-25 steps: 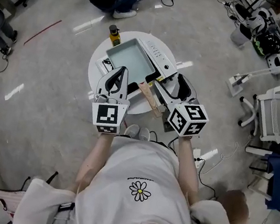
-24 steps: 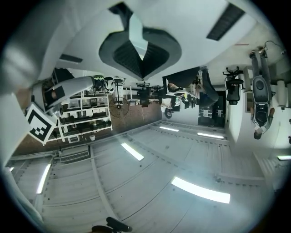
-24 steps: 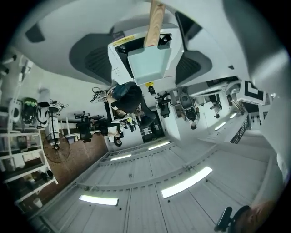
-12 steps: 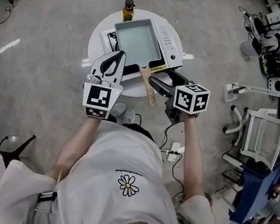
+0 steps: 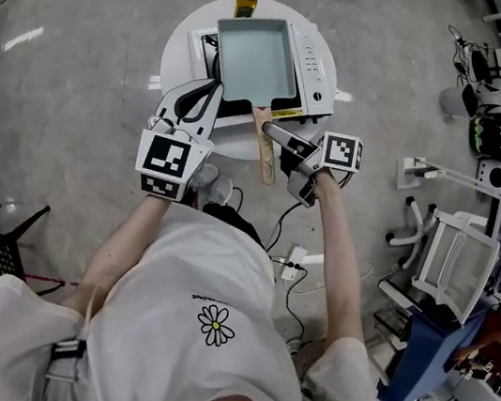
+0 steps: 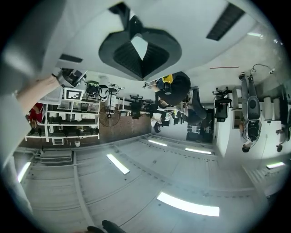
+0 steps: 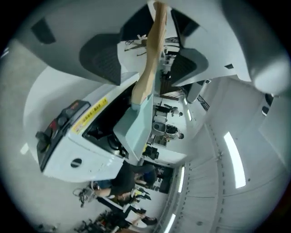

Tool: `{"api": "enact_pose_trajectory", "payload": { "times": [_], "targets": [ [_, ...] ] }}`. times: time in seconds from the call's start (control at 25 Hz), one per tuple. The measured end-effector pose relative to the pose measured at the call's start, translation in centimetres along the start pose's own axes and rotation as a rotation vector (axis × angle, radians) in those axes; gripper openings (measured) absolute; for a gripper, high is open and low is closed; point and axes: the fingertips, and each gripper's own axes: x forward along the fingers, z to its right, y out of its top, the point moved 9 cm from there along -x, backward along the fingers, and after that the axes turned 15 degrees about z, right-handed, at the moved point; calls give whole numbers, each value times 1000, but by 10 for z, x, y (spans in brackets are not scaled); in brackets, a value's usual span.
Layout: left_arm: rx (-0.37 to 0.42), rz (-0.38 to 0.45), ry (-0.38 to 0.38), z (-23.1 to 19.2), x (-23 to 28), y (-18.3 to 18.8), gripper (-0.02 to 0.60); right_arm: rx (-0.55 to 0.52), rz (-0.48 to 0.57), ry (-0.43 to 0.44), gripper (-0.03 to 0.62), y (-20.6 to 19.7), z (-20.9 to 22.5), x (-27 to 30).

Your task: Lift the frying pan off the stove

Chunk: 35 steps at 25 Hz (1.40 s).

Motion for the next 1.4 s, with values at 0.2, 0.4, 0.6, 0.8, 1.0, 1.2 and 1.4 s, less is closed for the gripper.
{"api": "enact_pose_trajectory", "payload": {
  "times": [0.2, 0.4, 0.6, 0.8, 1.0, 1.2, 1.4],
  "targets": [
    [1, -20, 28, -5, -4, -5, -2, 202, -115, 75, 294, -11, 12, 15],
    [0, -51, 44, -8, -7, -12, -2, 303, -173, 149, 224, -16, 13, 31],
    [-5, -56, 61, -9, -8, -12, -2, 329, -192, 172, 184, -15, 10, 40],
    [-10, -63, 65, -9, -7, -13, -2, 322, -227, 142, 110, -17, 10, 41],
    [-13, -66, 67, -9, -6, -12, -1, 383, -228, 123, 96, -19, 10, 41],
    [-8, -61, 70, -9, -5, -7, -2, 407, -223, 112, 89, -19, 6, 40],
    [-4, -44, 85, -13, -5, -4, -2, 408, -203, 92, 87, -18, -3, 40]
  ]
}}
